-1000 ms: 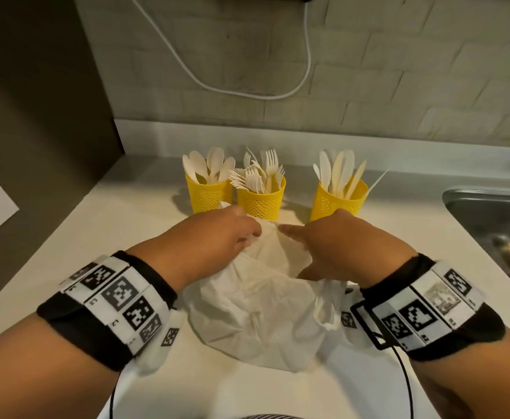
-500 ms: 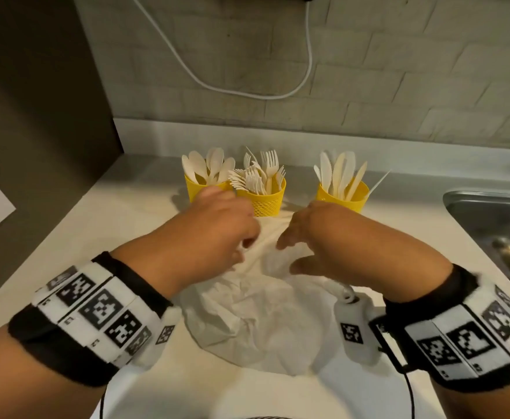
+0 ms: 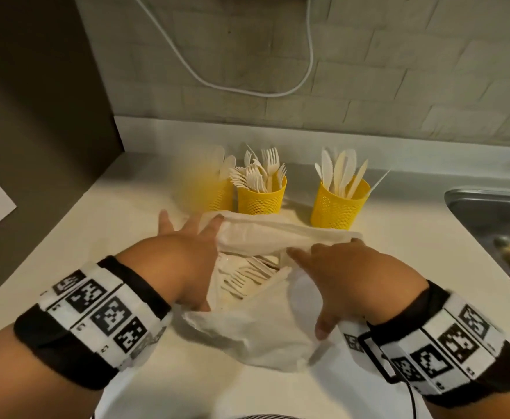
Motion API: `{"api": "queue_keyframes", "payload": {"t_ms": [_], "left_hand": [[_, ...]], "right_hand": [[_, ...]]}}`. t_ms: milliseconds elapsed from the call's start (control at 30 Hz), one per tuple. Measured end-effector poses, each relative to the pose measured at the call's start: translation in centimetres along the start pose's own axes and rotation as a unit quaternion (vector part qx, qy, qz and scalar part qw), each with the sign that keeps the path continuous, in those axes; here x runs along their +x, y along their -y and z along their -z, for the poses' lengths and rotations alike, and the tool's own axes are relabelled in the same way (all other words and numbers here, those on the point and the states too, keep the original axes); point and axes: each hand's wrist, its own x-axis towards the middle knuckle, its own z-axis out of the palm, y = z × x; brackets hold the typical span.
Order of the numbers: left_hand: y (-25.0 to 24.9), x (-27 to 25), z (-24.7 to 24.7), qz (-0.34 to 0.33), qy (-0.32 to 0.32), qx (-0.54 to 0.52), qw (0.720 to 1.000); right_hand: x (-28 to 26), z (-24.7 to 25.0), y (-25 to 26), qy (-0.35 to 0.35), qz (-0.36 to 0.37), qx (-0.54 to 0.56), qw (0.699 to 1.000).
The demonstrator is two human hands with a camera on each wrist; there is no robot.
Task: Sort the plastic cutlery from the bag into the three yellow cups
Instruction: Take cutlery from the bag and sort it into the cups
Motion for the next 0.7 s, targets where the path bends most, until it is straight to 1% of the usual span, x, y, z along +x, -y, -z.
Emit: {"api": "queue_keyframes", "payload": {"t_ms": [100, 133, 167, 200, 233, 267, 300, 333, 367, 400, 433, 467, 500, 567, 600, 700], "left_hand": [[1.1, -0.5, -0.1, 0.031, 0.042, -0.008, 0.999], [1.0, -1.0, 0.4, 0.029, 0.046, 0.002, 0.999], [0.6, -1.6, 1.1, 0.018, 0.034, 0.021, 0.999], [0.3, -2.0, 1.8, 0.001, -0.005, 0.039, 0.999], [0.1, -2.3, 2.4, -0.026, -0.07, 0.037, 0.997], [-0.1, -2.3, 2.9, -0.073, -0.156, 0.005, 0.985], [-0.3, -2.0, 3.1, -0.134, -0.235, -0.056, 0.961], [-0.5, -1.6, 3.1, -0.2, -0.267, -0.115, 0.936], [-0.8, -0.9, 2.9, -0.253, -0.262, -0.13, 0.922], [-1.1, -0.2, 2.6, -0.293, -0.243, -0.119, 0.917], [-1.3, 0.5, 2.0, -0.3, -0.216, -0.091, 0.925], [-1.3, 1.2, 1.3, -0.286, -0.2, -0.072, 0.935], [-1.2, 1.7, 0.6, -0.255, -0.176, -0.061, 0.949], [-0.3, 2.4, -0.6, -0.205, -0.124, -0.08, 0.968], [0.1, 2.4, -0.9, -0.183, -0.1, -0.099, 0.973], [0.5, 2.0, -1.0, -0.139, -0.062, -0.115, 0.982]], "right_hand": [[0.3, 0.4, -0.4, 0.051, -0.017, -0.073, 0.996], [0.2, 0.7, -0.4, 0.056, -0.016, -0.083, 0.995], [-0.1, 1.0, -0.4, 0.05, -0.007, -0.085, 0.995], [-0.5, 1.5, -0.4, 0.033, 0.006, -0.073, 0.997], [-1.0, 1.9, -0.4, 0.009, 0.024, -0.044, 0.999], [-1.5, 2.4, -0.2, -0.022, 0.054, 0.0, 0.998], [-1.6, 2.8, 0.0, -0.063, 0.094, 0.051, 0.992], [-1.5, 3.1, 0.3, -0.103, 0.136, 0.093, 0.981], [-1.1, 3.2, 0.8, -0.122, 0.173, 0.124, 0.969], [-0.6, 3.1, 1.2, -0.114, 0.194, 0.138, 0.965], [0.1, 2.7, 1.6, -0.088, 0.199, 0.132, 0.967], [0.6, 2.1, 1.9, -0.063, 0.189, 0.103, 0.975], [1.1, 1.4, 2.1, -0.055, 0.172, 0.063, 0.981], [1.7, 0.3, 1.7, -0.062, 0.135, -0.019, 0.989], [1.7, 0.2, 1.3, -0.059, 0.109, -0.033, 0.992], [1.7, -0.3, -0.6, -0.05, 0.02, 0.0, 0.999]]}}
